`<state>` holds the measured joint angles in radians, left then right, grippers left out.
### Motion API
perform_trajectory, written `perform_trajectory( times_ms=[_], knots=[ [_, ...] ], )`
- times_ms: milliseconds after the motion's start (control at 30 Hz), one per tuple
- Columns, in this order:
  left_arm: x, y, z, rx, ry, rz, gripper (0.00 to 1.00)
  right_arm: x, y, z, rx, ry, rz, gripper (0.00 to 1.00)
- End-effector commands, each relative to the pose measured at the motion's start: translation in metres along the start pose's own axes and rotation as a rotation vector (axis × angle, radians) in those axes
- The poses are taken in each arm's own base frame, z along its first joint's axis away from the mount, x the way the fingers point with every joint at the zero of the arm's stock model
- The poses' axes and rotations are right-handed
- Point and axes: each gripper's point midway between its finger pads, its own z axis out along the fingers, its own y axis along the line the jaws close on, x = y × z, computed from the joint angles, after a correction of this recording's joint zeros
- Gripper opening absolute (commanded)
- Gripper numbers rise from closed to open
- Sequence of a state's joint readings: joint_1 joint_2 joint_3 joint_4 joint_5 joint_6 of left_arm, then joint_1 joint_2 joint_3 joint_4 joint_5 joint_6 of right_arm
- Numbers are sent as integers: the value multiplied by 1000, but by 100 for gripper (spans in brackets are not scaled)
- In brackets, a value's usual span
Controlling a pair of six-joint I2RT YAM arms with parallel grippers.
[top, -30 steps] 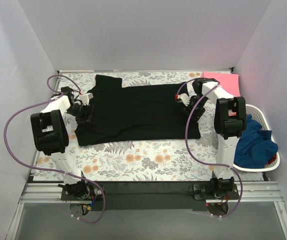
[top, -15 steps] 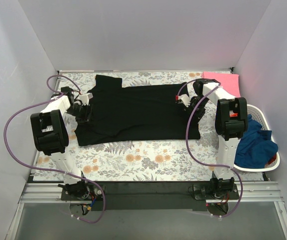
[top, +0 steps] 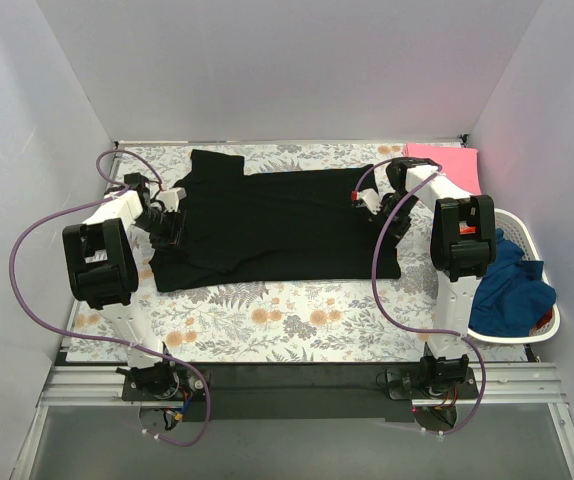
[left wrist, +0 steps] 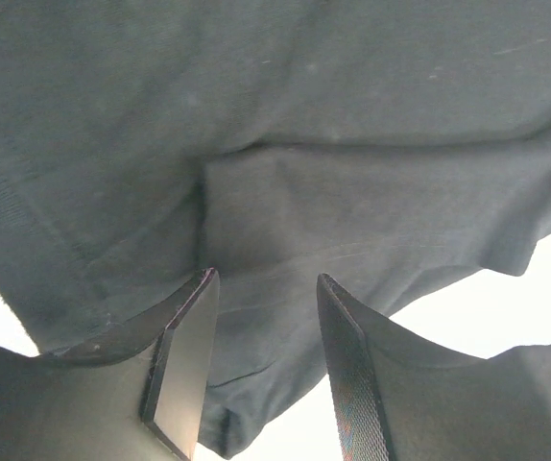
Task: Fold and stack the t-shirts
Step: Fold the tshirt
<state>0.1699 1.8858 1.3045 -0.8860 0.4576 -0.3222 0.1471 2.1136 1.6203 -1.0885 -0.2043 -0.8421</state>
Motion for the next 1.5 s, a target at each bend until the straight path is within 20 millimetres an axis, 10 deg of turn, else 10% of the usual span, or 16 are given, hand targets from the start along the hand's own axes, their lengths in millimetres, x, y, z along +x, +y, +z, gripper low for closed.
perform_trajectory(
  times_ms=[0, 100, 1200, 1467],
  knots=[
    [-9, 14, -16, -80, -50, 7, 44, -2, 4, -15, 21, -16, -23, 13],
    [-9, 19, -16, -85, -51, -21, 44, -2, 4, -15, 23, -16, -23, 1],
    [8, 22, 3, -68, 28, -133, 34, -6, 4, -23, 34, -35, -29, 1],
    [-5, 8, -8, -24, -26, -119, 4, -6, 5, -26, 39, -36, -33, 1]
  ],
)
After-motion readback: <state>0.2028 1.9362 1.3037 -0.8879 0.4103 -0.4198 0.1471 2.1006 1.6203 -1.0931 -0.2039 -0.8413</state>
